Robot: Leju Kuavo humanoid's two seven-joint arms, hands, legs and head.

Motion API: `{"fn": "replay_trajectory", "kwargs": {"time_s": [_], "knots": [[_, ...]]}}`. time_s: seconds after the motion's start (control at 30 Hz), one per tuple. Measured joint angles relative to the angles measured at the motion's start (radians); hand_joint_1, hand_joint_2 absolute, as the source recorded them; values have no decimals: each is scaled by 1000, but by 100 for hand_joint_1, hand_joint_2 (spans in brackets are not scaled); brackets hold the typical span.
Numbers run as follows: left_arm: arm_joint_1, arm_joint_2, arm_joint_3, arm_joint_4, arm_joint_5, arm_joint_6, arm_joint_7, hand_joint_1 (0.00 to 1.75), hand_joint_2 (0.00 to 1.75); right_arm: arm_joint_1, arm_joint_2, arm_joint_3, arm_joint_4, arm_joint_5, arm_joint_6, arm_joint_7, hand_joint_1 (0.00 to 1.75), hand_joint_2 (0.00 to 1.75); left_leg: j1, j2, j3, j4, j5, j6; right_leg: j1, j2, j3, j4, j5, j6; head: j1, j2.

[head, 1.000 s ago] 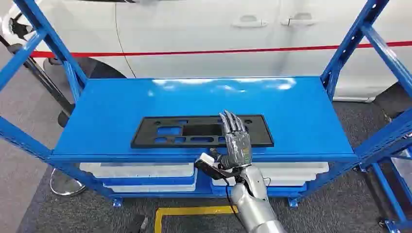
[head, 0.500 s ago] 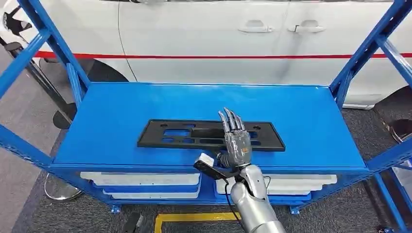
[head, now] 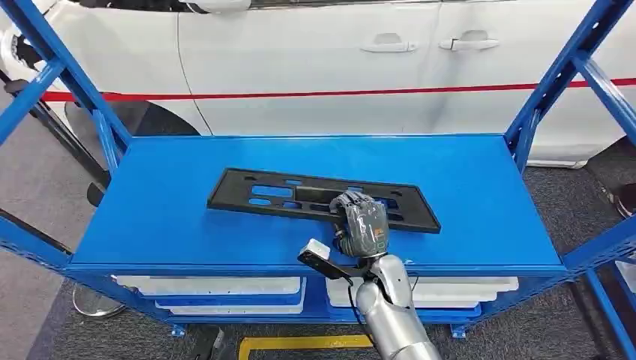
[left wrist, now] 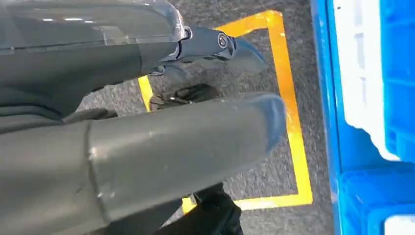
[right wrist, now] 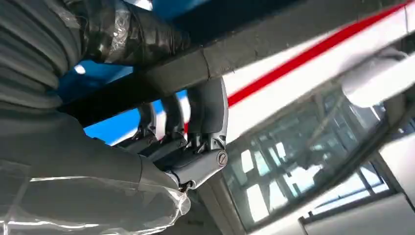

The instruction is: Take the parts from the cabinet and place them on the table.

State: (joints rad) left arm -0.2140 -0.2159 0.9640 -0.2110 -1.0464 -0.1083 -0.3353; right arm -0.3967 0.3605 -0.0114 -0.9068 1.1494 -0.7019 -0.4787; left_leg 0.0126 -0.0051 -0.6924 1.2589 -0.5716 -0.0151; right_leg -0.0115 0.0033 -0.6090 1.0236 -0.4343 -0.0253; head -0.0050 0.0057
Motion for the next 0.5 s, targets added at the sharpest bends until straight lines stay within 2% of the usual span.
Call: {"fn": "replay_trajectory", "kwargs": {"time_s": [0.03, 0.07, 0.1, 0.13, 0.17, 0.2, 0.23, 0.33, 0.37, 0.4, 0.43, 0.5], "knots": [[1, 0, 0, 0, 0, 2, 0, 0, 0, 0, 0, 0, 0, 0, 0, -2, 175, 175, 0, 0, -28, 49, -7, -3, 0, 0, 0, 1, -1, -1, -1, 0], [2, 0, 0, 0, 0, 5, 0, 0, 0, 1, 0, 0, 0, -1, 0, -3, 175, 175, 1, 0, -33, 49, 10, -4, 0, 1, 1, 2, -2, -2, 0, 0], [0, 1, 0, 0, 0, 6, 0, 0, 0, 0, 0, 0, -5, 0, 0, -5, 175, 175, 2, 0, -14, 1, 50, -3, -1, 2, 3, 3, -3, 0, -1, 0], [-1, 1, 0, 0, 0, 10, 0, 0, 0, 0, 0, 0, -11, 0, 0, -5, 175, 175, 3, 0, 19, -71, 92, -2, -1, 3, 5, 4, -5, 2, -1, 0], [-3, 2, 0, 0, 0, 13, 0, 0, 0, 0, 0, 0, -17, 1, 0, -5, 175, 175, 4, 1, 64, -163, 136, 1, -1, 4, 9, 5, -8, 5, -1, 0], [-5, 2, 0, 0, 0, 15, -1, 0, 0, -1, 0, 0, -22, 2, 0, -5, 175, 175, 4, 2, 92, -225, 137, 5, 0, 4, 10, 7, -10, 10, 0, 0], [-8, 2, 0, 0, 0, 15, -1, 0, 0, -1, 0, 0, -24, 2, 0, -5, 175, 175, -3, 1, 95, -232, 130, 8, 6, 5, 8, 9, -12, 14, -1, 0], [-10, 2, 0, 0, 1, 17, -3, 0, 0, -2, 0, 0, -33, 1, 0, -8, 175, 175, -5, -1, 96, -233, 134, 25, 5, 6, 8, 5, -9, 26, 0, 0], [-11, 3, 0, 0, 5, 19, -5, 0, 0, -2, 0, 0, -37, 0, 0, -11, 175, 175, -7, -2, 96, -234, 135, 31, 4, 6, 11, 1, -7, 33, 0, 0], [-13, 3, 0, 0, 8, 21, -7, 0, 0, -2, 0, 0, -44, -2, 0, -14, 175, 175, 1, -1, 102, -245, 143, 41, 7, 5, 8, 4, -12, 39, 0, 0], [-17, 3, 0, 0, 13, 26, -13, 0, 0, -2, 0, 0, -49, -5, 0, -17, 175, 175, 2, 0, 104, -249, 145, 47, 3, 3, 3, 26, -28, 42, 0, 0], [-25, 3, 4, 0, 34, 42, -27, 0, 0, -3, -2, -2, -57, -20, 0, -26, 175, 175, 0, 2, 102, -248, 145, 58, 3, 2, -62, 157, -101, 45, 0, 0]]}}
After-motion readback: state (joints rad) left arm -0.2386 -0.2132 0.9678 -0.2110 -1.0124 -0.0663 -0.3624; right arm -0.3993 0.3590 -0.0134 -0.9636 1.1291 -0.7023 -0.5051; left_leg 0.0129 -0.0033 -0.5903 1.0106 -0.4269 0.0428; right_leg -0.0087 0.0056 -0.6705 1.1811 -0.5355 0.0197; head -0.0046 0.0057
